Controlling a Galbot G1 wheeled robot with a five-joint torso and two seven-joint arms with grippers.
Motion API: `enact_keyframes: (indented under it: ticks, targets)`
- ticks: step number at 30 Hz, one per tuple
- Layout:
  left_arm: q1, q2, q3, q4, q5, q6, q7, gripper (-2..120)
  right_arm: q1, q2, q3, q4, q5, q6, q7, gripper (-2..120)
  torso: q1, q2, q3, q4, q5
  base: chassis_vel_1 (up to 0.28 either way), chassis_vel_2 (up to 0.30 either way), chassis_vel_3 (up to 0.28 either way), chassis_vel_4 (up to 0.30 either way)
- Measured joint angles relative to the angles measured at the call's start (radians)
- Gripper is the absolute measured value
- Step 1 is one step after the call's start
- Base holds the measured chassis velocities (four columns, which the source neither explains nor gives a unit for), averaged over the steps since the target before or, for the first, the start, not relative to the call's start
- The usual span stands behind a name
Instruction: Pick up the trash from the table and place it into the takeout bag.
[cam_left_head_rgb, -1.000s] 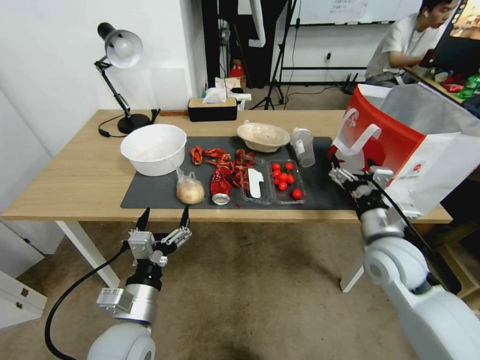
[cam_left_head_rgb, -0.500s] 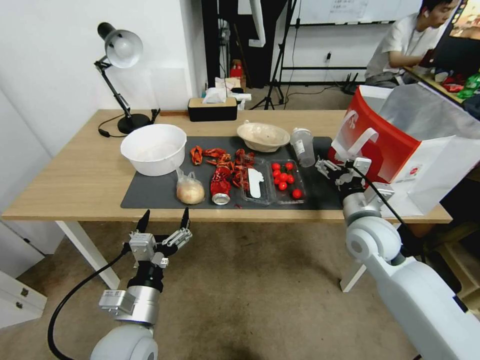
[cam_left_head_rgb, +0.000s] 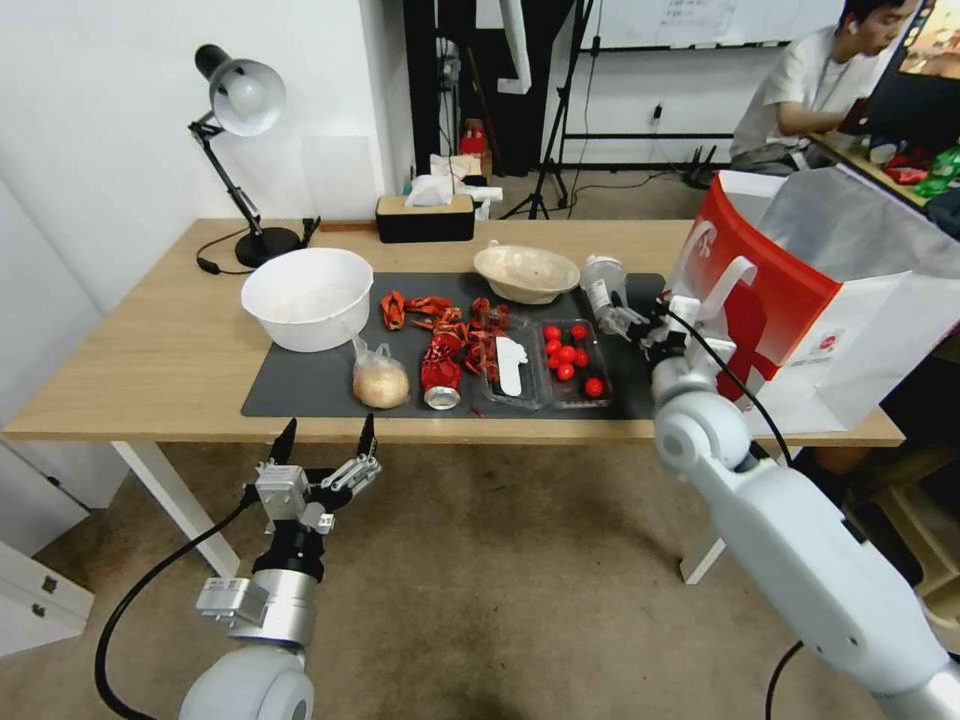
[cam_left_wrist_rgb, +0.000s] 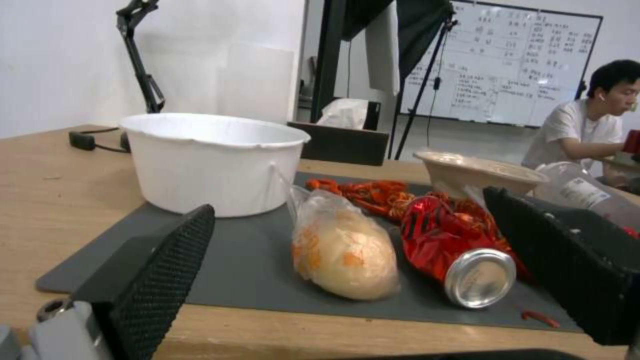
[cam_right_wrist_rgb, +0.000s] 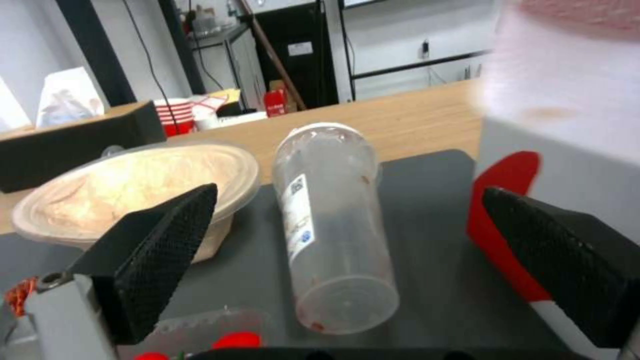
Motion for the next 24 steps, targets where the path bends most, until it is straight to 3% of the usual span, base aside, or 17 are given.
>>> enact_keyframes:
  ticks: [24]
  targets:
    - [0.009,0.0,-0.002,-0.025,0.001,0.006,0.0,100,0.107,-0.006,-0.11,-0.079,0.021,-0.023,0.007,100,0.0,0.0,0.0,-0.0001,0.0,0.0,0.0,0.0,0.0]
